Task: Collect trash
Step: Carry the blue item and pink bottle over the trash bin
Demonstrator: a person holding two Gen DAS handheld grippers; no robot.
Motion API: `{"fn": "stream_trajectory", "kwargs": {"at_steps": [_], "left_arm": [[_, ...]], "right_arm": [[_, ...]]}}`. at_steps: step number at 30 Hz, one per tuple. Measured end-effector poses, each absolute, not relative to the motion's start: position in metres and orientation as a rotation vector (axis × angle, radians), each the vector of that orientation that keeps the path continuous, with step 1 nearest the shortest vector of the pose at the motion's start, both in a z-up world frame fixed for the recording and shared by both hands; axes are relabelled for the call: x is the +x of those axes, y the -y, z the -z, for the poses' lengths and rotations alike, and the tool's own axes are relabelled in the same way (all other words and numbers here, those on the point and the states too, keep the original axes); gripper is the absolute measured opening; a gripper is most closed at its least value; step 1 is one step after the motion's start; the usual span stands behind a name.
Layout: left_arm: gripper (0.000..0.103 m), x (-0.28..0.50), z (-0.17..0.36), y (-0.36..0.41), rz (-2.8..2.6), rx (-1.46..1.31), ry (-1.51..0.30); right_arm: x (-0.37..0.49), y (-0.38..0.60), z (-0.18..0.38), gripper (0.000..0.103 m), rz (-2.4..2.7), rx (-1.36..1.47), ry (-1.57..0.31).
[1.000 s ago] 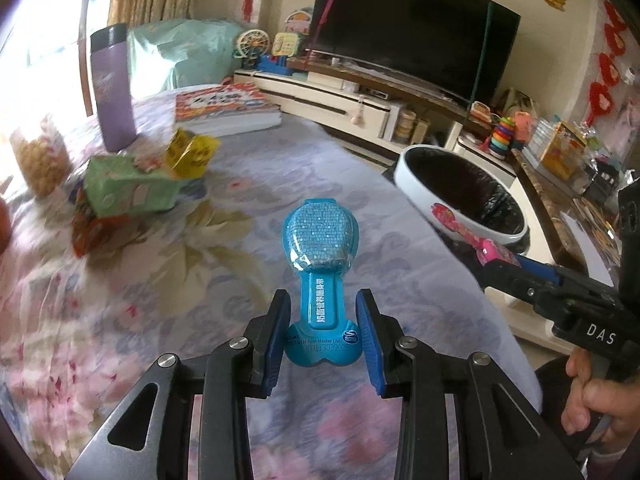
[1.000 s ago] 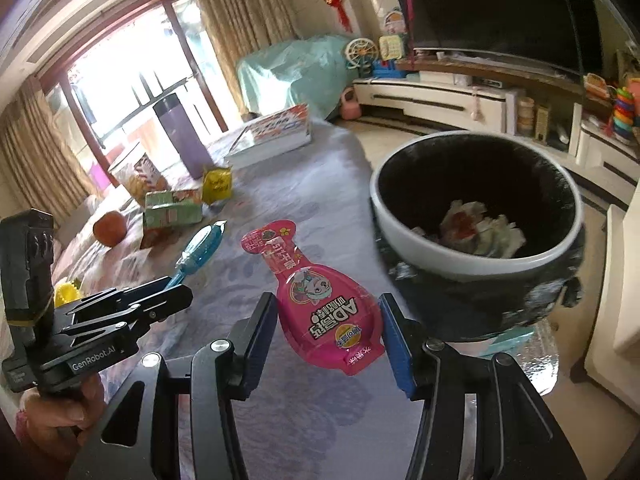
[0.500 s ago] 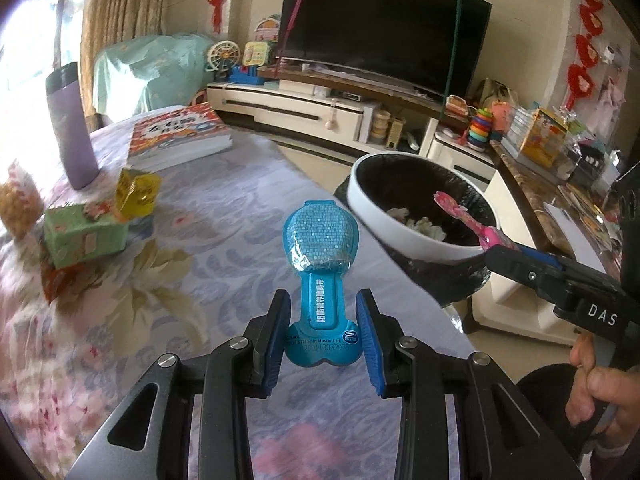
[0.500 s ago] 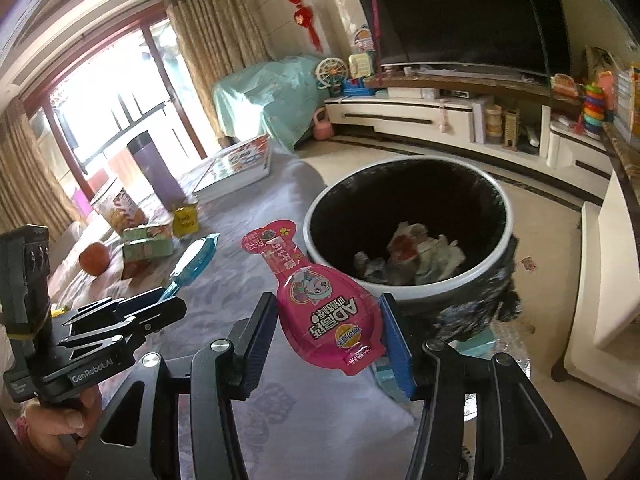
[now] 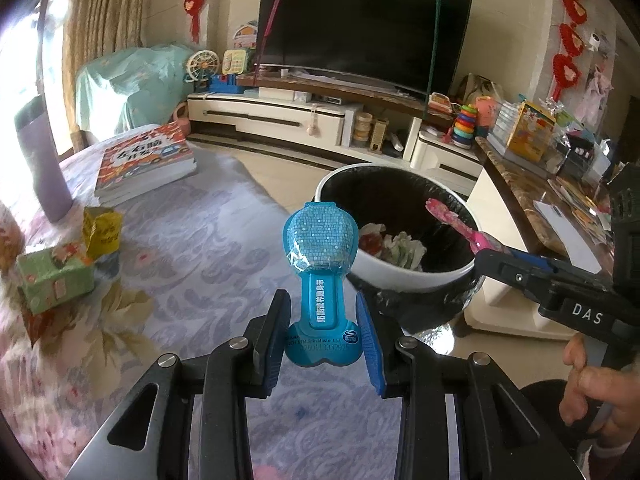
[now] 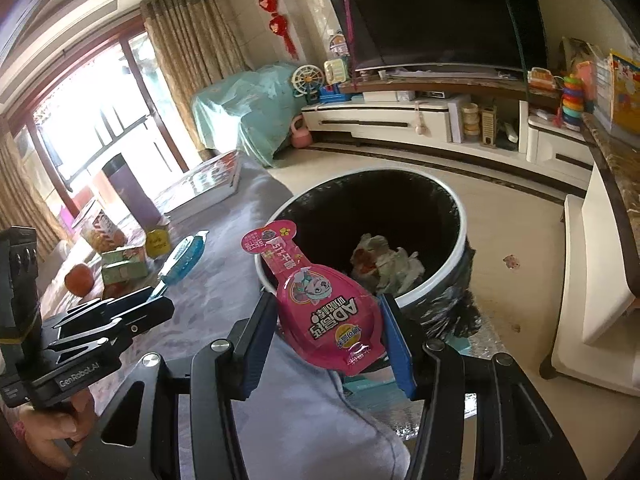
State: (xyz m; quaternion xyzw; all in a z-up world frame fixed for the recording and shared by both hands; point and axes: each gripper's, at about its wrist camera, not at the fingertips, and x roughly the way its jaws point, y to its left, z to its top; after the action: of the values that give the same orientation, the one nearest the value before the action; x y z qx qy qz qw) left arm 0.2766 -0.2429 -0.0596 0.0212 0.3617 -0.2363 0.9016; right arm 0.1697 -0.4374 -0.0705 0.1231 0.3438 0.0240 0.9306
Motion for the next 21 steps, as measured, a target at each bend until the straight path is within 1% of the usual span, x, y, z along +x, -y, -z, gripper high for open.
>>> {"fn": "stream_trajectory", "kwargs": {"at_steps": [21], "left_arm": [[0.033,0.311,0.056,0.282,0.536,0.094,-0.736]], "right_arm": [[0.203,0.473,0.071,0.052,-0.004,0.263,-0.720]]}}
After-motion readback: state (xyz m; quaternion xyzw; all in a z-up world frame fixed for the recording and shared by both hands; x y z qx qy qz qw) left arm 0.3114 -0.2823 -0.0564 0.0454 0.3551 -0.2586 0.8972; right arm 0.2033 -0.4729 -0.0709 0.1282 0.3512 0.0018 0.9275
